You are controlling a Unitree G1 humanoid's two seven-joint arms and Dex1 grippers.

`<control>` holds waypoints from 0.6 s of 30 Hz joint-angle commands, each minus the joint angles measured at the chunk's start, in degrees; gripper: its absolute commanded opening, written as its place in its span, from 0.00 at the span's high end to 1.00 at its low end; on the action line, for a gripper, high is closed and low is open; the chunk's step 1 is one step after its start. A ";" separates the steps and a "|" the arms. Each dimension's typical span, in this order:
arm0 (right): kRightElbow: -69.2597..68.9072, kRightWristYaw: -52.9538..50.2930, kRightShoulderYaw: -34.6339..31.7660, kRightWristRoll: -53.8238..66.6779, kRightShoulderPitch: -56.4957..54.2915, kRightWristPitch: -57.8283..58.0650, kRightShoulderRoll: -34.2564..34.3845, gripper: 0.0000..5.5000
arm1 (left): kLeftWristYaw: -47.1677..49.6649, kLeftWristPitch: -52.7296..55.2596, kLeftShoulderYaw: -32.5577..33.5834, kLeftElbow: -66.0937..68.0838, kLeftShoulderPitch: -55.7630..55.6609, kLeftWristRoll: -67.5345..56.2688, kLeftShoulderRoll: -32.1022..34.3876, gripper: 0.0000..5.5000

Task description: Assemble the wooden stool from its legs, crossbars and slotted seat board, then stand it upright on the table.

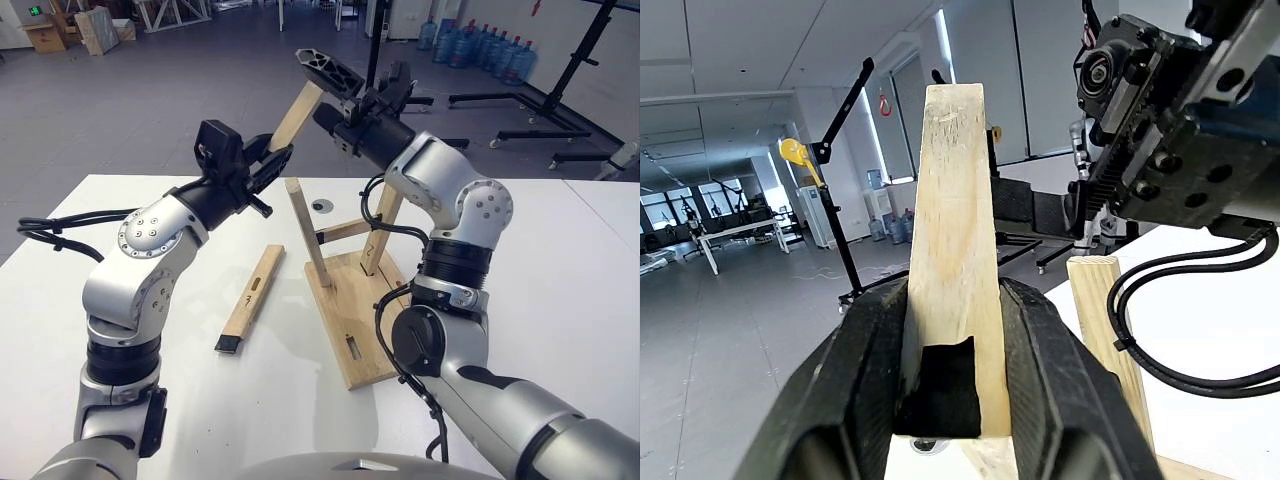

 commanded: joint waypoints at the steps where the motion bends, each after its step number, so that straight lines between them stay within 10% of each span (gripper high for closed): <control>1: 1.16 -0.34 2.00 0.34 0.57 -2.85 0.92 0.28 | 0.56 0.91 -0.61 -1.10 0.91 -0.11 -0.23 0.77; 18: 2.64 -0.52 5.58 1.82 1.68 -7.02 -0.54 0.85 | 0.99 1.10 -1.04 -1.70 1.42 0.13 -0.09 0.77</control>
